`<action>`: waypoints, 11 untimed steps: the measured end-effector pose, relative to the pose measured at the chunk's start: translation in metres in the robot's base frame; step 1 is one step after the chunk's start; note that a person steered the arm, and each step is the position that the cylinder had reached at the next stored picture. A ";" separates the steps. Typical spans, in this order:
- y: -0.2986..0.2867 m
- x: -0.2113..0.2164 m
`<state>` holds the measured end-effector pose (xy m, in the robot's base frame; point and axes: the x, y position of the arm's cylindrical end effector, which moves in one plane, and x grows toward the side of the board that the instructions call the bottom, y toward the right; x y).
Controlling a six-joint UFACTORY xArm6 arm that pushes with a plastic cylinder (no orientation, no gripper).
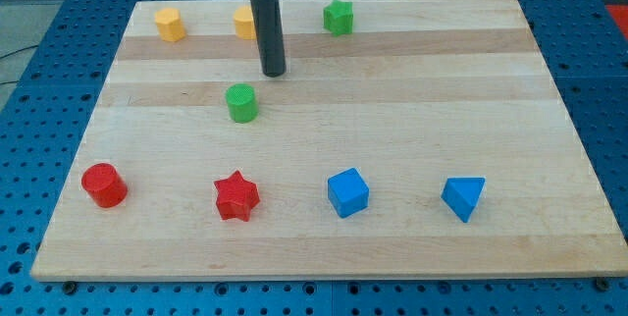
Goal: Move your arm to the left of the green circle
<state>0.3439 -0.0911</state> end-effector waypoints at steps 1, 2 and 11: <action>-0.086 0.024; -0.114 0.068; -0.065 0.052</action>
